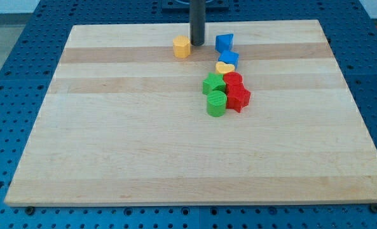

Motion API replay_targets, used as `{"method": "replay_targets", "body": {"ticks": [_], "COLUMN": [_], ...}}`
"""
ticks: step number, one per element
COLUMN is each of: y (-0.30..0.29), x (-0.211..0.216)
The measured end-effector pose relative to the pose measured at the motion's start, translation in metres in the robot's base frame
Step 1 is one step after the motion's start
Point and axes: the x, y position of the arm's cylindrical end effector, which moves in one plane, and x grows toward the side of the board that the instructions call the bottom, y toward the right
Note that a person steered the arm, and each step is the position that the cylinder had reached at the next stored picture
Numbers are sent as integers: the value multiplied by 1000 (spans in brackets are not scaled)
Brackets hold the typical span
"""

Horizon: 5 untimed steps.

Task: Place blue triangle left side of blue cube

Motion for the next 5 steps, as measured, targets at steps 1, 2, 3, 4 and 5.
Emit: {"method": "replay_targets", "body": {"ticks": [1, 2, 3, 4, 5], "y": [36, 100, 111, 66, 17], "x": [-25, -31, -11, 1, 12]}}
